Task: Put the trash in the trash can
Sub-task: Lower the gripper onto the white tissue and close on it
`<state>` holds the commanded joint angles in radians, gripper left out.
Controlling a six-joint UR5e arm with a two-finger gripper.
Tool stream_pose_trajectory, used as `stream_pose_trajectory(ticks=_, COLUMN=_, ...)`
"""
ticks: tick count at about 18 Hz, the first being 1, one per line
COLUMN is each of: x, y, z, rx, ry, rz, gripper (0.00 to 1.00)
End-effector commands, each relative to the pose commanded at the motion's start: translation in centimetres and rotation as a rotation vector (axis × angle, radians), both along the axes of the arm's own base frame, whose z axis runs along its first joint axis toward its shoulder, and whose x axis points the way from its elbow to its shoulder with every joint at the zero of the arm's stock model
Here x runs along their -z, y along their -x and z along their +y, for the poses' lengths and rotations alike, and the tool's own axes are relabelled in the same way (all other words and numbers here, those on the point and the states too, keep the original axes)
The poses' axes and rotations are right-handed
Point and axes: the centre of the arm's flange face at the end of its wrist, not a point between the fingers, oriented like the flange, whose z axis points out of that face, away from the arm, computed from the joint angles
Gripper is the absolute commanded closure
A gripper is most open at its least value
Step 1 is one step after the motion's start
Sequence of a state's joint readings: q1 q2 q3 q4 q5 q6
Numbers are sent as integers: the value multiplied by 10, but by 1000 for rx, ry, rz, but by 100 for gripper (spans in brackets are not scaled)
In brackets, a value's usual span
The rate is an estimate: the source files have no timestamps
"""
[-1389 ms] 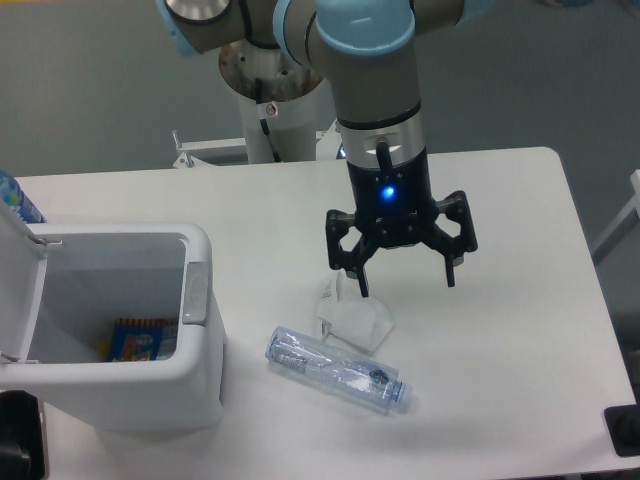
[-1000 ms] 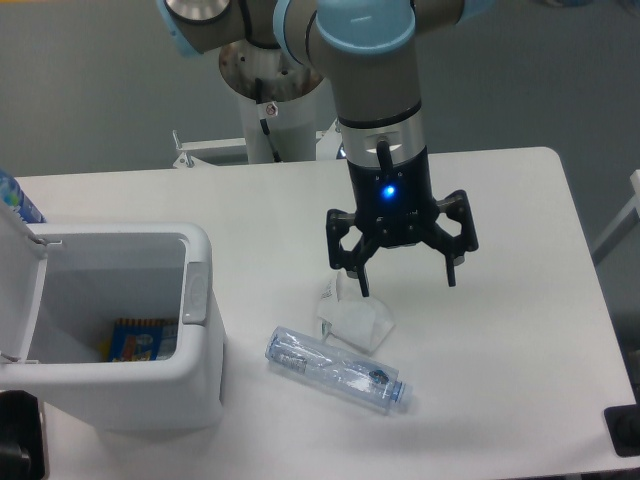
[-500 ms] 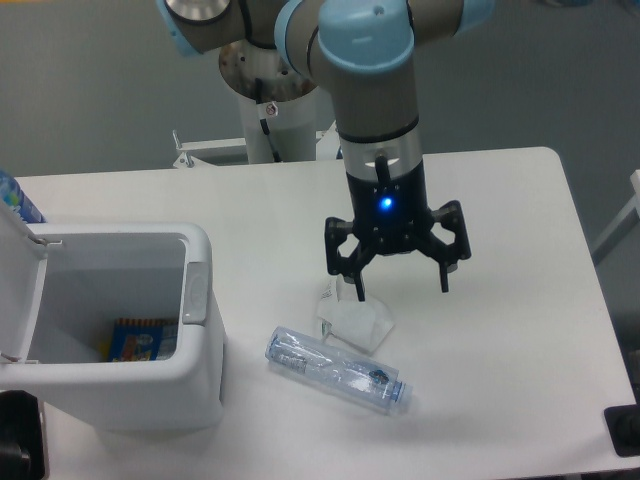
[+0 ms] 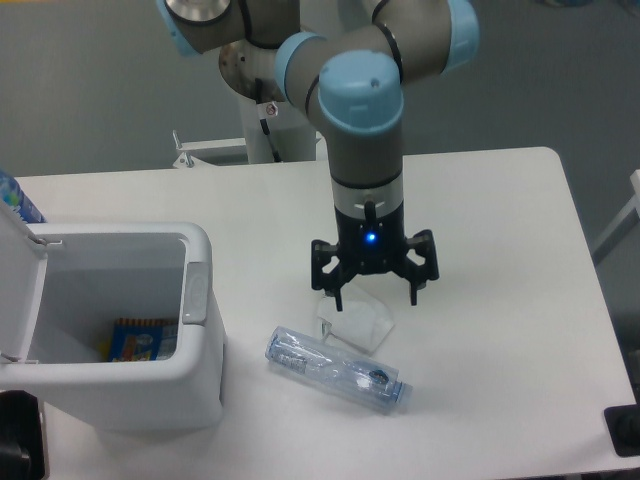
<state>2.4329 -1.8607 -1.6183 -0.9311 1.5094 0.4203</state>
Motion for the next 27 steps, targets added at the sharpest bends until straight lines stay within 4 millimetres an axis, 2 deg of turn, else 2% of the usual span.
stream_pose_trajectory(ticks=4, x=35, y=15, z=-4, rx=-26, ry=40, rz=-51, gripper=0)
stream_pose_trajectory(ticks=7, x=77, y=14, z=-9, rx=-31, ry=90, rz=-109, gripper=0)
stream_pose_trajectory(ticks=10, x=94, y=17, z=-8, rx=-33, ry=111, rz=-130, gripper=0)
stream_pose_trajectory(ticks=12, x=112, y=28, z=-14, rx=-50, ry=127, rz=-146, gripper=0)
stream_pose_trajectory(ticks=23, x=149, y=19, z=-21, rx=-50, ry=146, rz=-160, gripper=0)
stream_pose_trajectory(ticks=27, x=149, y=18, z=-23, rx=-45, ry=158, rz=-154, gripper=29)
